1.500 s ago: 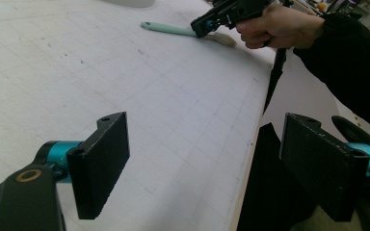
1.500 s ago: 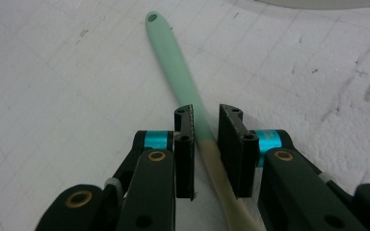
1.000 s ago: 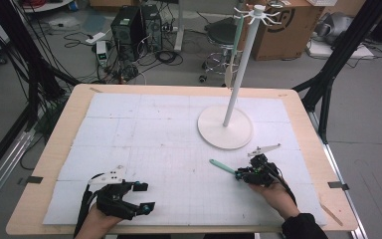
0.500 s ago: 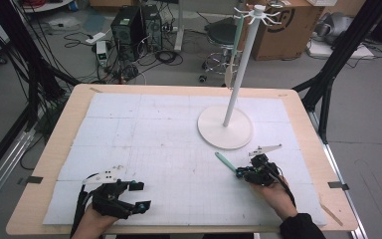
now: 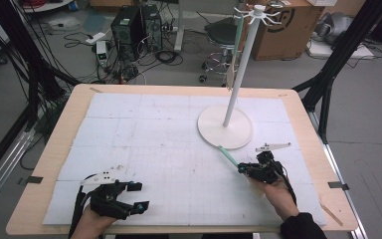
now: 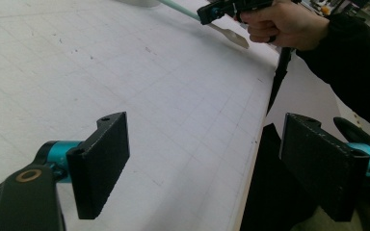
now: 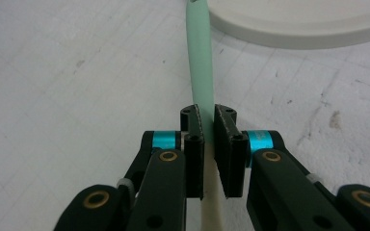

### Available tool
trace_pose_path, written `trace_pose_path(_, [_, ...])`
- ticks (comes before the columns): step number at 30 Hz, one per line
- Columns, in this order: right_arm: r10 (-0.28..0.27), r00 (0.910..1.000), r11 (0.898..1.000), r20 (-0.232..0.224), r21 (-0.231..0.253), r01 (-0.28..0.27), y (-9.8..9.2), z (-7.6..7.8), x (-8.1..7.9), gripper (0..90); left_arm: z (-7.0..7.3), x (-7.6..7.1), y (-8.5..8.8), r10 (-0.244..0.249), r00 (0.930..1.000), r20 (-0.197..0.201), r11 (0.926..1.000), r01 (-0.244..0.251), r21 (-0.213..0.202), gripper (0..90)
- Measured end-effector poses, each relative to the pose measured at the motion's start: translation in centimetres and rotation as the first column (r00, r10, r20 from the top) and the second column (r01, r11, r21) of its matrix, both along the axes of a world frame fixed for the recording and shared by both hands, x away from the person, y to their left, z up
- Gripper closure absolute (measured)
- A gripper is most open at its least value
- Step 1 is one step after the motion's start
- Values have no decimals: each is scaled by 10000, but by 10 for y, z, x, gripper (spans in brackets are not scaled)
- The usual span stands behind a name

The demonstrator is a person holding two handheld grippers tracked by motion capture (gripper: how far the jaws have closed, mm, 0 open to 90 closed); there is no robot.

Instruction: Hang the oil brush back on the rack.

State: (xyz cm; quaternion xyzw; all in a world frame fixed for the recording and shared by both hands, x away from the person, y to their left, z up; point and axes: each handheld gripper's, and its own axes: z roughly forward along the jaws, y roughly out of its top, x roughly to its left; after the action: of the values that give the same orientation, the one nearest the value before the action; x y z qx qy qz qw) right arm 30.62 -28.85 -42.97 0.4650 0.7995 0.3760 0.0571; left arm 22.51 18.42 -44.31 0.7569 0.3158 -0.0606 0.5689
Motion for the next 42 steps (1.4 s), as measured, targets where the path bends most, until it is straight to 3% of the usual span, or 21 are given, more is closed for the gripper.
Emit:
trace_pose_path(7, [-227,9996,9968,159,773,214,-6,21,1,831,0,0,0,32,10000,-8,10000,-32,-13,185])
trace_pose_path(18, [-510,9899,9846,1324,1726,277,-15,98,1,831,0,1,3,48,10000,10,10000,-48,-39,185])
trace_pose_path(27, [-900,9696,9733,2275,2266,371,-26,161,5,831,-3,4,3,74,9999,-88,10000,-74,-58,185])
trace_pose_path(42, [-1271,9344,9517,3328,3064,203,-33,226,12,830,-3,4,11,263,9997,7,9995,-263,-176,186])
